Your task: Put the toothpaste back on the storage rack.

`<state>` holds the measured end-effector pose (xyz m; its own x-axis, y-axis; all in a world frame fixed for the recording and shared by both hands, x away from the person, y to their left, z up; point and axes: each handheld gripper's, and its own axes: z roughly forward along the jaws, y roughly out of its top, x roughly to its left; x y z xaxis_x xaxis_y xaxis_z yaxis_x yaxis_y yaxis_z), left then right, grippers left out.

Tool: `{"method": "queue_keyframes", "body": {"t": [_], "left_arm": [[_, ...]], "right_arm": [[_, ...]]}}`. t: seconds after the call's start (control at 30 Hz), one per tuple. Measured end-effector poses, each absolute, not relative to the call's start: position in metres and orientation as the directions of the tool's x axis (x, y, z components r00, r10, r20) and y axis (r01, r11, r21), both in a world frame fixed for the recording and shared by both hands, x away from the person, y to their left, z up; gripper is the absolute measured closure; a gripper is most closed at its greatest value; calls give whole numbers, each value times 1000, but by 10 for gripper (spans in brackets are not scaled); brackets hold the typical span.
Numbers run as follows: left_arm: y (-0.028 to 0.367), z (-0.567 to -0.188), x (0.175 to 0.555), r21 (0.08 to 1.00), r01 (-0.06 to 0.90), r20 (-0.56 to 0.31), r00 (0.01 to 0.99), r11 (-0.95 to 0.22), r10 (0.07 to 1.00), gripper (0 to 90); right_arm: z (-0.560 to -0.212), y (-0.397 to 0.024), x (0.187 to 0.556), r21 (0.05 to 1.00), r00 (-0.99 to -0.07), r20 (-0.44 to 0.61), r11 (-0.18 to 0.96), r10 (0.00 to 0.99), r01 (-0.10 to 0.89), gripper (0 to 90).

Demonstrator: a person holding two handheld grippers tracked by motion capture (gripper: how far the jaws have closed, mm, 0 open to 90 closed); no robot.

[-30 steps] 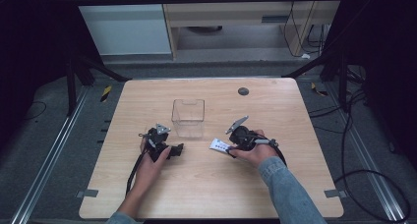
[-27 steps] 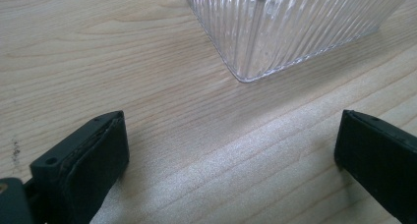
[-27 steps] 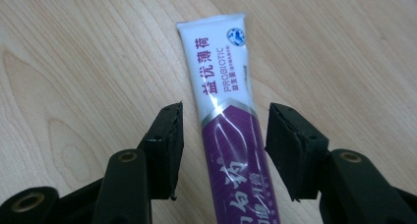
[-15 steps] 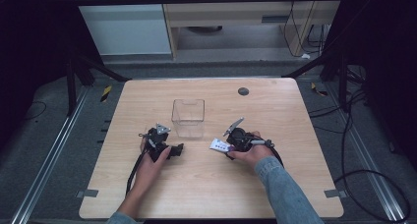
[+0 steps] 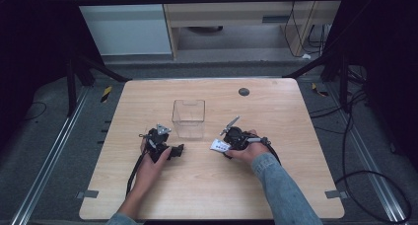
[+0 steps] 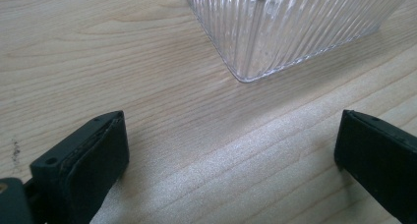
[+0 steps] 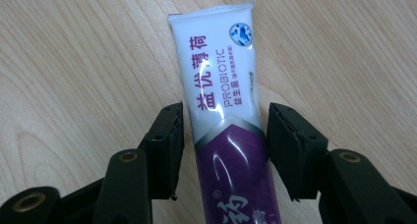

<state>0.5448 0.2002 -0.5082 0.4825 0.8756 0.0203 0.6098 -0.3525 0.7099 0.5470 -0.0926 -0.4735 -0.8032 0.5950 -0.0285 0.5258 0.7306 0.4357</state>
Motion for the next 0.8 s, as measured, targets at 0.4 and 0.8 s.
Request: {"method": "queue_keyframes", "body": {"t": [0.4,0.8], "left_arm": [[200,-508,545,710,610,20,482,-352,876,0],[200,-508,545,710,610,21,483,-353,875,0]], "right_arm": [[-475,-93,550,430,-807,-18,733,591,527,520],[-473,-93,552,407,-803,-17,738,595,538,630]]}}
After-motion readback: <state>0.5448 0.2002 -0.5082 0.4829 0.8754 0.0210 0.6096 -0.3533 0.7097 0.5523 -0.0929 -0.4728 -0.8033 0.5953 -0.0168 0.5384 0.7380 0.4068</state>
